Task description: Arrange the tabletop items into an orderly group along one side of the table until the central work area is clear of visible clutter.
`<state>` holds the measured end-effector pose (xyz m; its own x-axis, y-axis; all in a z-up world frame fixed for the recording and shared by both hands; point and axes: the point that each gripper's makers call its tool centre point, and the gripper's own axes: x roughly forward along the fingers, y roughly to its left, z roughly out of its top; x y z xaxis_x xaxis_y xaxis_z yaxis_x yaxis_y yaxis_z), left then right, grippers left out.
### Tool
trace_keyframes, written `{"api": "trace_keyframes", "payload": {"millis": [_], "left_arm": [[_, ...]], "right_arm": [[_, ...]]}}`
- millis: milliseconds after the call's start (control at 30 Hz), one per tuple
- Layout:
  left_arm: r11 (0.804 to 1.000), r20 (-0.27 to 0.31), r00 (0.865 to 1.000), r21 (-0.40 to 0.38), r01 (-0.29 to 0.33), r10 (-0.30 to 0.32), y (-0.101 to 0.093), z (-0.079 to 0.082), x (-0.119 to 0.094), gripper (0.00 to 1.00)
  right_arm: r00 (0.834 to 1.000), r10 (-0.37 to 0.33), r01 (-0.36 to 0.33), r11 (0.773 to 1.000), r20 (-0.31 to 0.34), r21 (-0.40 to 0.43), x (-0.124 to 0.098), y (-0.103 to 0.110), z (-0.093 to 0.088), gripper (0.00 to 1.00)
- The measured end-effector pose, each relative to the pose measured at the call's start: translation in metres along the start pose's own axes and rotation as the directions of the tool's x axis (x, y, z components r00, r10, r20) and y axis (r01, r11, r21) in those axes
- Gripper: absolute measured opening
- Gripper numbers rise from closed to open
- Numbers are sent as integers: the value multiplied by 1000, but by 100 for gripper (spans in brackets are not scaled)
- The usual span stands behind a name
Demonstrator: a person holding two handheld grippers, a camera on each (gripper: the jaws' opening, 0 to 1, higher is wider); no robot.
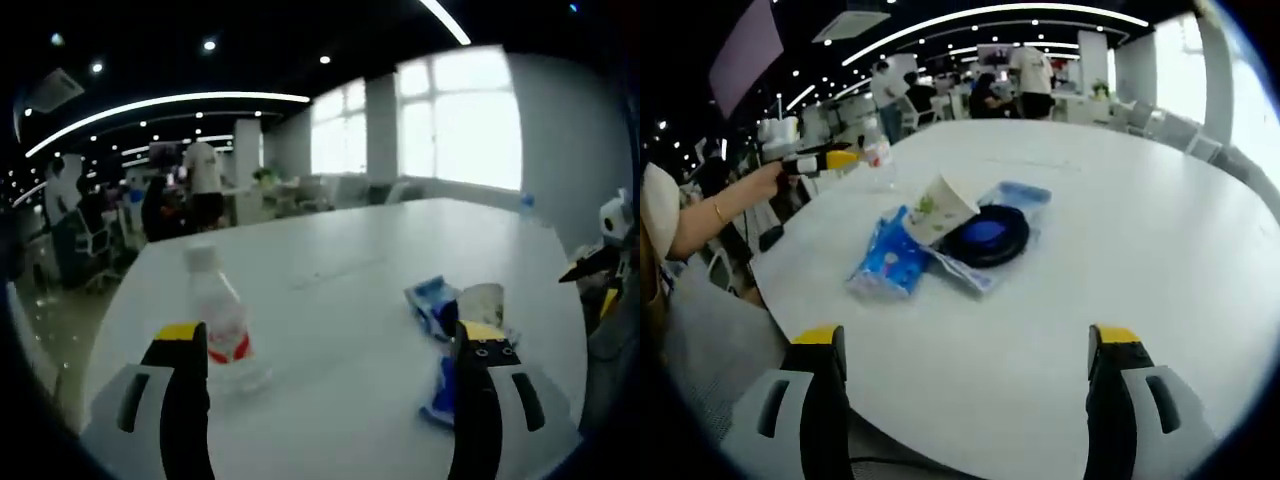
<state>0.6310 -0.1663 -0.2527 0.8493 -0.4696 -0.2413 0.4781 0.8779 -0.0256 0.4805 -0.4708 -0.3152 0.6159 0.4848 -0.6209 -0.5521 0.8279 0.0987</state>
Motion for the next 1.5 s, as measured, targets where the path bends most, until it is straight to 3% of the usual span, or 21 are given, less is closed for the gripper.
{"api": "trace_keyframes", "payload": {"millis": [367,733,833,933,1067,1300,1433,1500], "left_arm": [[996,-27,996,18,86,-86,-28,-1,-6,99],[983,-117,978,26,179,-175,-53,2,-7,99],[977,-148,966,-16,213,-213,-62,3,-6,99],[972,-168,958,2,236,-233,-69,3,-4,99],[961,-248,933,25,274,-259,-80,-4,-3,99],[946,-255,914,-19,322,-316,-101,3,7,99],[934,-321,882,-24,357,-345,-116,-1,12,99],[932,-322,881,-19,361,-347,-121,0,15,99]], "right_arm": [[1000,-1,1,1000,12,1,-3,0,3,99],[1000,-1,1,1000,11,-1,-4,1,3,99],[1000,-2,2,1000,8,1,-4,0,2,99],[1000,0,0,1000,8,2,-4,0,2,99],[1000,1,-1,1000,-2,-2,-3,0,0,99],[1000,5,-5,1000,-9,-4,-2,0,-1,99],[1000,4,-4,1000,-13,-2,-2,0,-2,99],[1000,3,-3,1000,-15,1,-3,-1,-2,99]]}}
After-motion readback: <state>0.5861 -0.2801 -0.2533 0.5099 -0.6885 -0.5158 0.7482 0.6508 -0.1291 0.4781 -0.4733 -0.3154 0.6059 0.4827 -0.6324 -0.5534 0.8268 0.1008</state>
